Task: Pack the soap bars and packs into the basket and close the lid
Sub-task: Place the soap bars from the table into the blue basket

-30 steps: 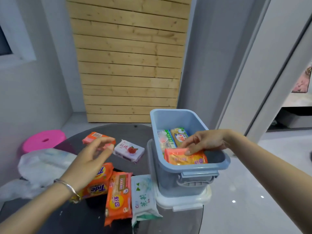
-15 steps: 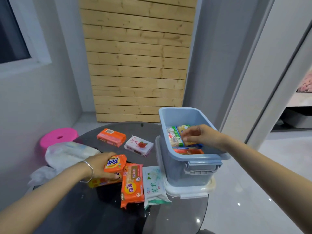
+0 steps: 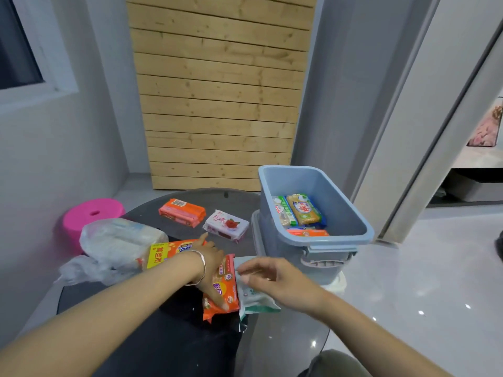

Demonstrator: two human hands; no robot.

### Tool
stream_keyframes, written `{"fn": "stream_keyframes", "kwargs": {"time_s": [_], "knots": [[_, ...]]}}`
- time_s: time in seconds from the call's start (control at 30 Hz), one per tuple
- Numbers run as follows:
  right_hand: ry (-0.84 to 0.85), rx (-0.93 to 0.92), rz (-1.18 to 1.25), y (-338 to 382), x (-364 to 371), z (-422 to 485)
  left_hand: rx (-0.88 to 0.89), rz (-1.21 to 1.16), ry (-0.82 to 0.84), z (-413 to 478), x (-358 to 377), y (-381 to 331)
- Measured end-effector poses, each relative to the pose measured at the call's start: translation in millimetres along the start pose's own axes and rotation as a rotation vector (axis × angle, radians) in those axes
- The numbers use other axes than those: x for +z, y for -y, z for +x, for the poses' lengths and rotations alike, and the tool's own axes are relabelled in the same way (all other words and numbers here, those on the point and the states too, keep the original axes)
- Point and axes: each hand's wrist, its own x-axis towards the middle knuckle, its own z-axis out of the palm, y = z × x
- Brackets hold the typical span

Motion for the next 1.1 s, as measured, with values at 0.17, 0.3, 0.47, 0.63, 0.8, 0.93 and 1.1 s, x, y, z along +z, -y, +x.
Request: {"fn": "stream_keyframes", "kwargs": {"time_s": [0.17, 0.3, 0.47, 0.63, 0.8, 0.93, 1.1], "knots": [[-0.103, 0.246, 0.118, -22.9, 23.9, 14.5, 0.097, 0.009, -0.193, -14.5, 26.0, -2.4], [-0.088, 0.243, 0.162, -11.4, 25.6, 18.1, 0.121, -0.142, -0.517, -32.3, 23.3, 4.6], [-0.045, 0.097, 0.398, 27.8, 15.7, 14.6, 0.084, -0.362, -0.893, -66.2, -30.2, 14.5], [-0.23, -0.124, 0.367, 68.8, -44.0, 10.0, 0.042, -0.565, -1.116, -75.2, -88.5, -1.7], [-0.509, -0.196, 0.303, 59.0, -116.9, 6.1, 0.047, -1.071, -1.077, -34.6, -91.6, -34.3], [-0.684, -0.074, 0.293, 24.7, -162.0, 24.1, -0.015, -1.458, -0.799, 9.2, -87.2, -49.9], [-0.642, 0.163, 0.163, -12.7, -172.4, 67.7, 0.043, -1.762, -0.592, 39.7, -78.9, -65.0]]}}
